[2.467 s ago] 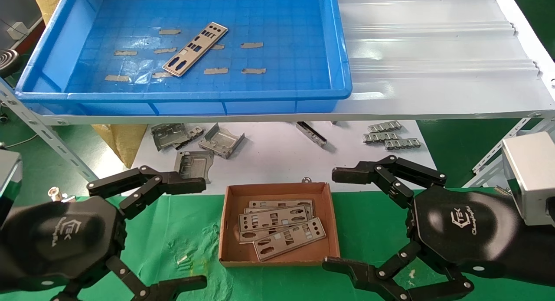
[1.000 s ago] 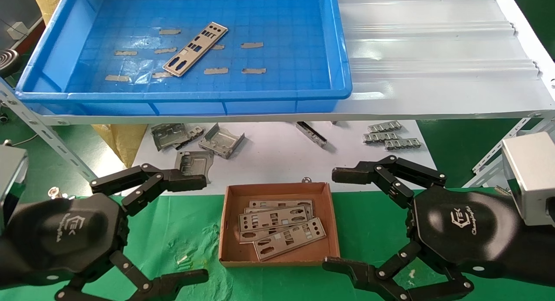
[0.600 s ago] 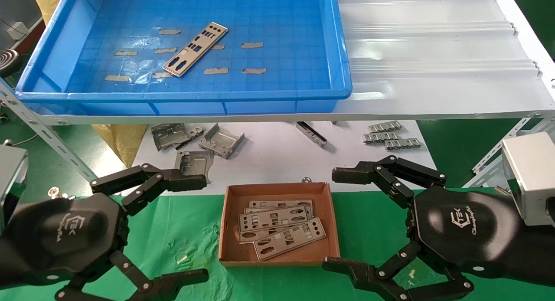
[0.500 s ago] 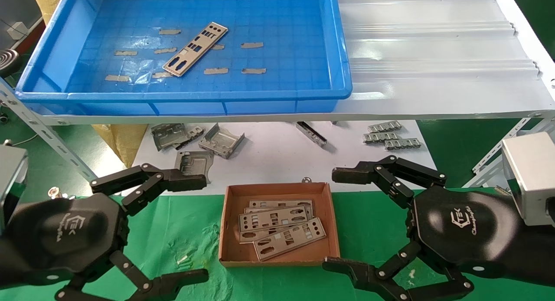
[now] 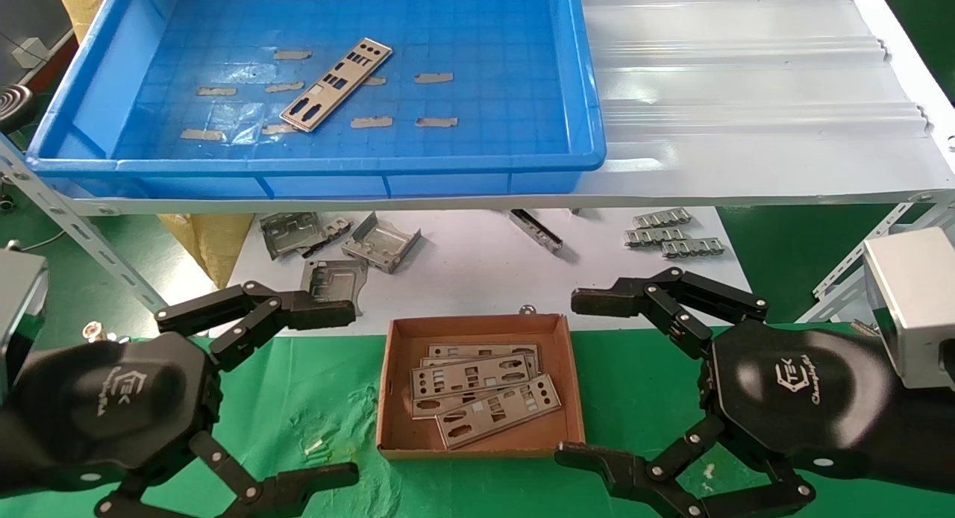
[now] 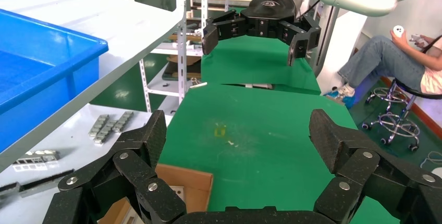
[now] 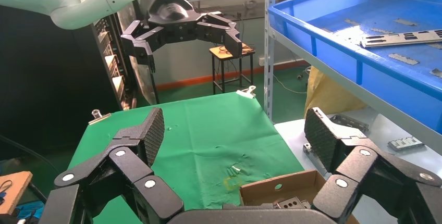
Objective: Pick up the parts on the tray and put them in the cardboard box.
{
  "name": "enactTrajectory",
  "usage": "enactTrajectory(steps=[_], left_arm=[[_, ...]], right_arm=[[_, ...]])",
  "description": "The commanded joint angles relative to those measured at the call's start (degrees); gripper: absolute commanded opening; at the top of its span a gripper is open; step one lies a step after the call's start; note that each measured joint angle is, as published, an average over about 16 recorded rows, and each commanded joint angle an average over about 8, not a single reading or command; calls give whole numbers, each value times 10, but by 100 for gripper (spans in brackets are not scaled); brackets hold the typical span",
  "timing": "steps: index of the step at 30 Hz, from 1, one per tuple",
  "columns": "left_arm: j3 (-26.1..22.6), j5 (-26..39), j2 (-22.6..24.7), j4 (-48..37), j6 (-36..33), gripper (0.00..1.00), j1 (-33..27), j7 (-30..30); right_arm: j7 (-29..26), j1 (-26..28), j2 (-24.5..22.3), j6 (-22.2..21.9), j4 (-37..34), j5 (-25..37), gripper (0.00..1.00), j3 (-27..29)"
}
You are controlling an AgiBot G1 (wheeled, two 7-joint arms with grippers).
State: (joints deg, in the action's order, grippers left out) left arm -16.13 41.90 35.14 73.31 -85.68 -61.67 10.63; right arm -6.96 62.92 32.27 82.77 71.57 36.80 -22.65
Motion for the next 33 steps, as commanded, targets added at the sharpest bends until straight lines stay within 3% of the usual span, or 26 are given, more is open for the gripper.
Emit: enactTrajectory(steps=[1, 33], left_arm=[[0, 0, 0, 0, 0, 100, 0, 0], [0, 0, 0, 0, 0, 100, 0, 0]], right_arm=[[0, 0, 0, 0, 0, 0, 100, 0], [0, 0, 0, 0, 0, 0, 100, 0]])
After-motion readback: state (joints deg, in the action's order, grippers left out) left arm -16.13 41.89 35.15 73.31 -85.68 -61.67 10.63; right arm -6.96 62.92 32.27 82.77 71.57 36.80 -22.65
